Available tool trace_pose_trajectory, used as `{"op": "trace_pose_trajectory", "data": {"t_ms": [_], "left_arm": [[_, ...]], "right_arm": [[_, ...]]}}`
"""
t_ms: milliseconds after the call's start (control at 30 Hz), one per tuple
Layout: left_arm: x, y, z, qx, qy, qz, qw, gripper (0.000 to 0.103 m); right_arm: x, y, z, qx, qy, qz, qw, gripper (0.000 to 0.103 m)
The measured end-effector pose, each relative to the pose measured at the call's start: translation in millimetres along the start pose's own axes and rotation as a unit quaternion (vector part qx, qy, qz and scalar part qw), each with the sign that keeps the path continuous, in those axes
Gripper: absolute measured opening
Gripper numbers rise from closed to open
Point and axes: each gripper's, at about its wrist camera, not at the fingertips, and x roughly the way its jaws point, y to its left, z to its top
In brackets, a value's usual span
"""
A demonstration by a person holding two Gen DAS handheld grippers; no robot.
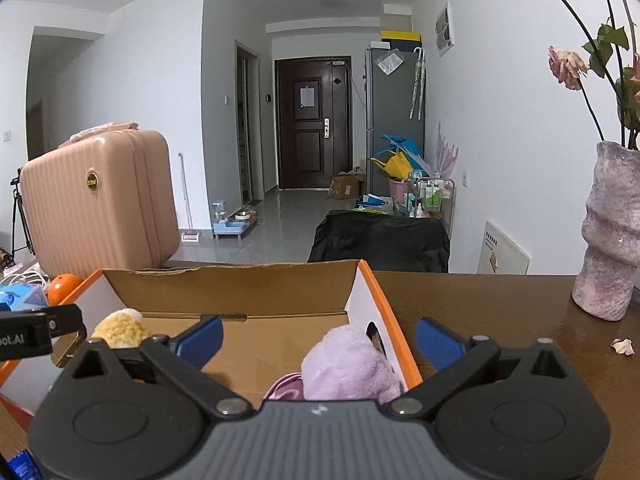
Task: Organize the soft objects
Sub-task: 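Open both grippers to drop the sheep plush and sock into the box, then withdraw both grippers from the box back toward the remaining objects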
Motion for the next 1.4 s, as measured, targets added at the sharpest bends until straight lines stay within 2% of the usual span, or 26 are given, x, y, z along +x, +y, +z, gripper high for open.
{"op": "trace_pose_trajectory", "data": {"t_ms": [567,1400], "left_arm": [[-13,2,3,-0.003,-0.008,-0.008,0.9999,0.103],[-77,36,-12,0.004,-0.035,-0.025,0.9991,0.103]], "right_arm": [[-20,-3,4,0.002,-0.01,-0.018,1.0,0.103],[-103,-6,-24,-0.02,-0.051,-0.01,0.998,0.103]]}}
